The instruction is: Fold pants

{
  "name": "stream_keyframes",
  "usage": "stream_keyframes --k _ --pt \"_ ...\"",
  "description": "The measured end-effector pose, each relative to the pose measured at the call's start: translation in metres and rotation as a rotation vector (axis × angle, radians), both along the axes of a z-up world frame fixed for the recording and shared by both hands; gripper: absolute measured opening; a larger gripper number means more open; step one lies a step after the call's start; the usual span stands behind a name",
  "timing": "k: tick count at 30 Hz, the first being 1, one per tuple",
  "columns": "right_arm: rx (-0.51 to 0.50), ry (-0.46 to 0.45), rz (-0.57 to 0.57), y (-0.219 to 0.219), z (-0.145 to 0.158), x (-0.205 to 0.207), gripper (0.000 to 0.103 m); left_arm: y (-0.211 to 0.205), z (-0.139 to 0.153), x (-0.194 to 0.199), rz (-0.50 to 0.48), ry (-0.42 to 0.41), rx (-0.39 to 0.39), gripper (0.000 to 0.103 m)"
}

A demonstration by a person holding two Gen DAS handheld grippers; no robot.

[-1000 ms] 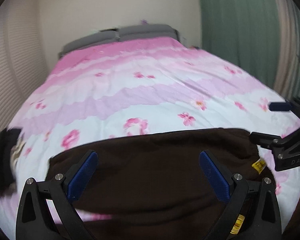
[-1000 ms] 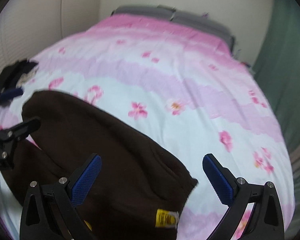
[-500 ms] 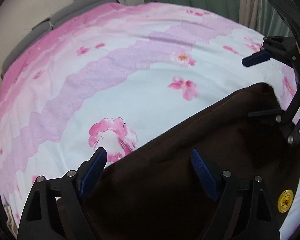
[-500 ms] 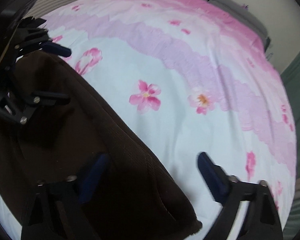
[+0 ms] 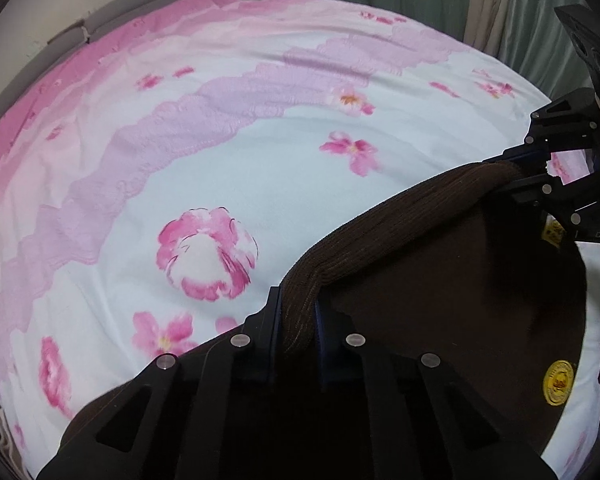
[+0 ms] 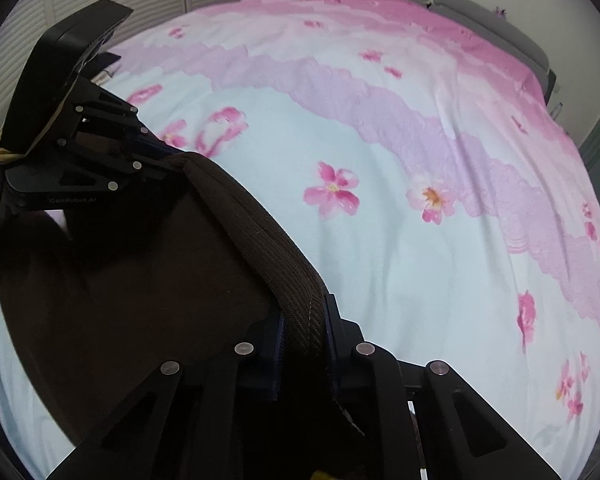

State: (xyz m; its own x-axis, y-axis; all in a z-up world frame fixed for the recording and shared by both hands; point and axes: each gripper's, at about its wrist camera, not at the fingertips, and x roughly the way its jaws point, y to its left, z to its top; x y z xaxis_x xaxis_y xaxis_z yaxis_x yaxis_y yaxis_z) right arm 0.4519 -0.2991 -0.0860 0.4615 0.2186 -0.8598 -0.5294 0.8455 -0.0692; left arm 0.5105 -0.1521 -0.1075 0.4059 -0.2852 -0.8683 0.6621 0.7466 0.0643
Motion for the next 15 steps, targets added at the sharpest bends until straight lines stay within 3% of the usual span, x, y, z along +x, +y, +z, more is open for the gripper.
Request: stream_keyframes --k 5,10,15 --pt "-0.024 -0.112 0.014 0.008 0.023 -0.040 0.017 0.008 0.034 -0.044 0.030 -0.086 -0.018 0.015" --pt "-0.039 -0.228 0.039 0.011 0.046 -0.097 0.017 0.018 0.067 -0.112 0.037 -0.193 -0.040 0.015" --pt "-0.071 -0.287 0.083 0.019 0.045 -0.161 0.017 0.024 0.070 -0.180 0.069 -0.253 -0.065 0.015"
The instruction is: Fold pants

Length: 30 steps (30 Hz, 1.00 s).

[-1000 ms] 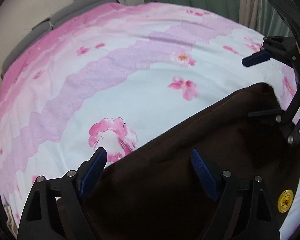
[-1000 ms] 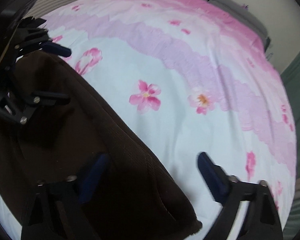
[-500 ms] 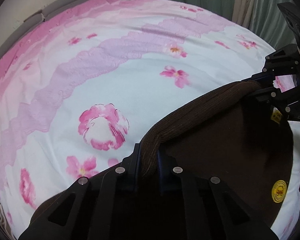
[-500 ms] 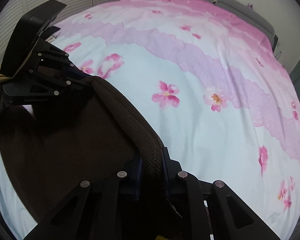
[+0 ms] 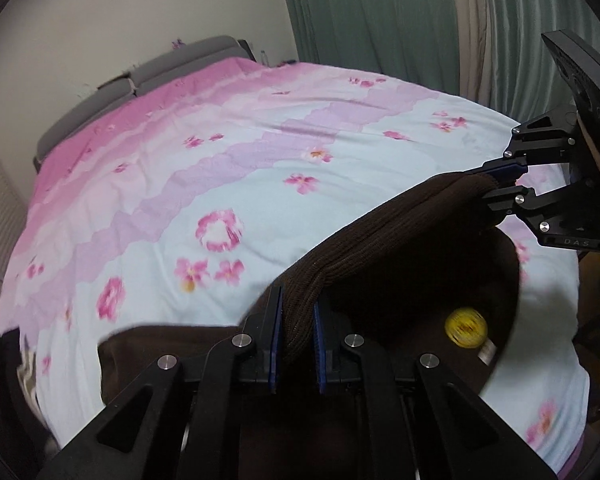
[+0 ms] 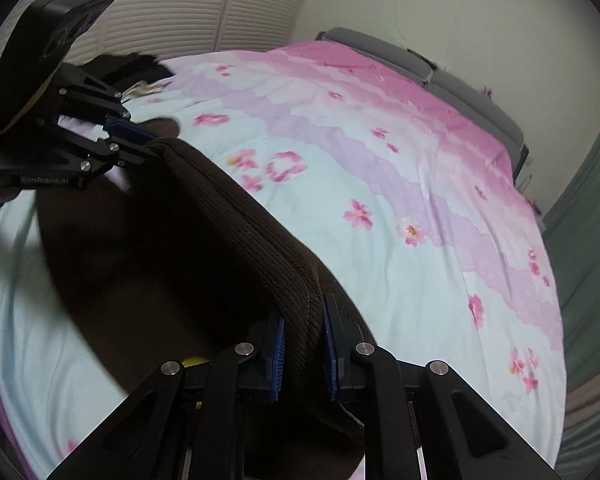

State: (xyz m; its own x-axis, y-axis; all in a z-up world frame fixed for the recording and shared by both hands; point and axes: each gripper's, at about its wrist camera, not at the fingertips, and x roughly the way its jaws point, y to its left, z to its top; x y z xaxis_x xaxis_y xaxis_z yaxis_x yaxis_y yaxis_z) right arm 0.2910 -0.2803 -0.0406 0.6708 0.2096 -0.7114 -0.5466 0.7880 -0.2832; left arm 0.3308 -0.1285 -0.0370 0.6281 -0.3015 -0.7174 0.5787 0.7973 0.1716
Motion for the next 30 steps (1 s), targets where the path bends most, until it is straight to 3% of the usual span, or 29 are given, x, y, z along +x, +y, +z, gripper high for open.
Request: stream_keyframes --k 5,10,18,23,26,27,28,30 --pt "-0.044 0.026 0.025 0.006 -0.035 -0.051 0.017 0.005 -0.033 -0.061 0.023 0.041 -0.023 0.015" --pt "-0.056 0.081 0.018 0.006 -0.084 -0.079 0.017 0.002 -0.082 -0.094 0.051 0.151 -0.017 0.015" --pt "0.020 0.093 -0.073 0.002 -0.126 -0.088 0.018 0.000 -0.121 -0.098 0.095 0.166 -0.029 0.015" --pt "-0.022 0.028 -0.089 0.011 -0.133 -0.100 0.020 0.003 -0.133 -0.107 0.094 0.107 -0.034 0.016" --pt "-0.039 -0.006 -0.099 0.016 -0.124 -0.107 0.033 0.003 -0.123 -0.110 0.110 0.095 -0.036 0.018" --pt "-0.046 -0.020 -0.106 0.017 -0.119 -0.110 0.045 0.002 -0.120 -0.112 0.115 0.092 -0.034 0.019" --pt "-0.057 -0.038 -0.120 0.018 -0.114 -0.113 0.056 0.002 -0.113 -0.114 0.121 0.091 -0.029 0.027" --pt "-0.068 -0.085 -0.150 0.019 -0.101 -0.123 0.061 0.003 -0.098 -0.122 0.115 0.100 -0.048 0.046"
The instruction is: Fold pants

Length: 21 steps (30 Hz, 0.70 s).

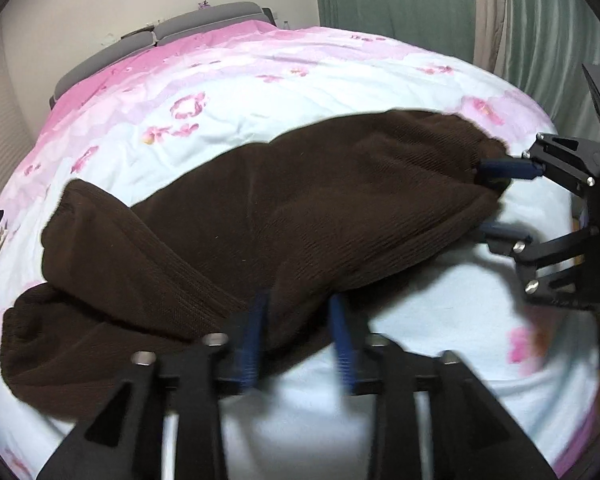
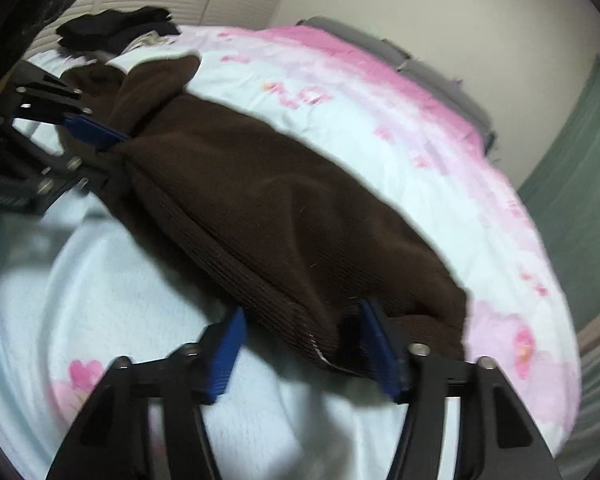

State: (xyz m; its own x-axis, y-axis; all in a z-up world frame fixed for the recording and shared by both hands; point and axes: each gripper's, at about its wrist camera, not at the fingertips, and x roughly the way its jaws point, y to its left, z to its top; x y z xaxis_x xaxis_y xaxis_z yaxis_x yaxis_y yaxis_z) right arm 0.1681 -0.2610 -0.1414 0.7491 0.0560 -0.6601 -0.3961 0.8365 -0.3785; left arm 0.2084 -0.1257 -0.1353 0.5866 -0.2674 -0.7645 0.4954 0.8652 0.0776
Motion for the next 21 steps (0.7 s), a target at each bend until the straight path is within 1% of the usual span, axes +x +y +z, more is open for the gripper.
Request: stream_keyframes --k 1,2,4,6,9,10,12,14,17,21 --pt "0.005 -0.017 -0.006 0.000 0.007 -0.006 0.061 0.001 0.006 -0.005 0.004 -0.009 -0.006 0.061" --pt "0.015 -0.033 -0.012 -0.001 0.014 -0.012 0.061 0.004 0.016 -0.012 0.016 -0.028 -0.014 0.070" --pt "0.065 -0.056 -0.024 -0.003 0.029 -0.023 0.061 0.011 0.029 -0.022 0.027 -0.046 -0.035 0.071" --pt "0.132 -0.057 -0.035 -0.005 0.043 -0.028 0.061 0.022 0.041 -0.028 0.056 -0.061 -0.061 0.071" --pt "0.229 -0.056 -0.042 0.000 0.060 -0.025 0.061 0.050 0.057 -0.027 0.149 -0.078 -0.105 0.071" --pt "0.266 -0.052 -0.040 0.005 0.065 -0.020 0.061 0.064 0.063 -0.025 0.196 -0.089 -0.120 0.071" --pt "0.324 -0.044 -0.035 0.016 0.071 -0.009 0.061 0.086 0.072 -0.022 0.261 -0.120 -0.128 0.071" --pt "0.375 -0.030 -0.023 0.032 0.075 0.005 0.061 0.104 0.078 -0.018 0.315 -0.151 -0.120 0.071" --pt "0.460 -0.011 0.022 0.063 0.081 0.030 0.061 0.144 0.088 -0.010 0.411 -0.184 -0.129 0.071" --pt "0.564 0.059 0.079 0.112 0.078 0.076 0.061 0.190 0.092 0.000 0.515 -0.216 -0.131 0.071"
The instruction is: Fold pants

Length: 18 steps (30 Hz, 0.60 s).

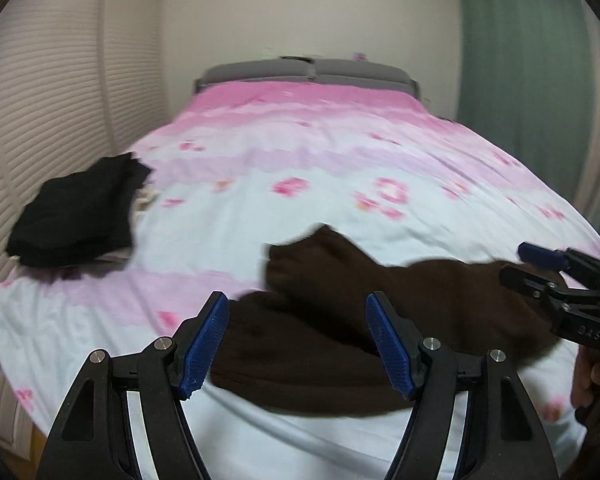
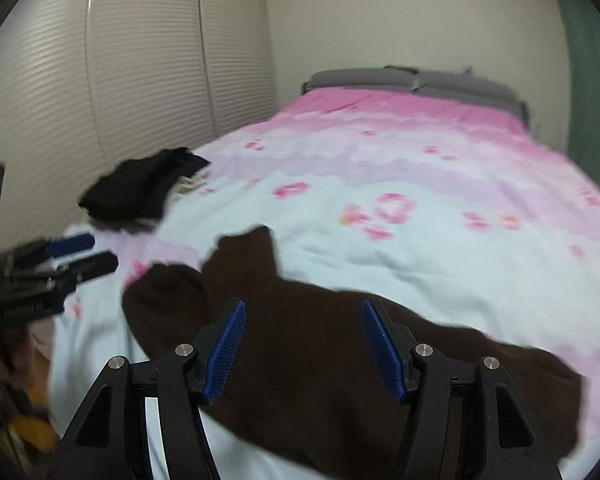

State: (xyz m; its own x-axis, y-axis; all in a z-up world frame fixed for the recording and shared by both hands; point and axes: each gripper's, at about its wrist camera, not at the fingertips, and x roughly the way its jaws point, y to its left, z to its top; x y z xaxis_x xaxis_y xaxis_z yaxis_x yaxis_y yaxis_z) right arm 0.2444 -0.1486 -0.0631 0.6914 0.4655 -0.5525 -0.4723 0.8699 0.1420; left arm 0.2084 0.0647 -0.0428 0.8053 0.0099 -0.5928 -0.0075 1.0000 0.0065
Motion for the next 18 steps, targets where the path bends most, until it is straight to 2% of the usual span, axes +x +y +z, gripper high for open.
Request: stream_keyframes --k 6,8,11,12,13,14,18 --pt "0.003 0.108 0.101 0.066 -0.030 0.068 0.061 0.057 -0.012 0.010 0.120 0.015 -0.018 0.071" --pt "0.020 0.179 0.117 0.076 -0.043 0.089 0.061 0.075 -0.019 0.012 0.152 0.035 -0.031 0.071" --pt "0.067 0.335 0.146 0.085 -0.068 0.114 0.060 0.088 -0.026 0.010 0.178 0.047 -0.036 0.071" --pt "0.073 0.353 0.146 0.088 -0.072 0.117 0.051 0.092 -0.029 0.009 0.186 0.053 -0.039 0.071" --pt "0.073 0.344 0.145 0.089 -0.072 0.115 0.028 0.094 -0.031 0.009 0.191 0.056 -0.043 0.071" --pt "0.067 0.325 0.145 0.090 -0.070 0.112 0.020 0.096 -0.032 0.008 0.194 0.060 -0.047 0.071" --pt "0.028 0.196 0.176 0.100 -0.049 0.082 0.016 0.099 -0.032 0.007 0.191 0.062 -0.058 0.071"
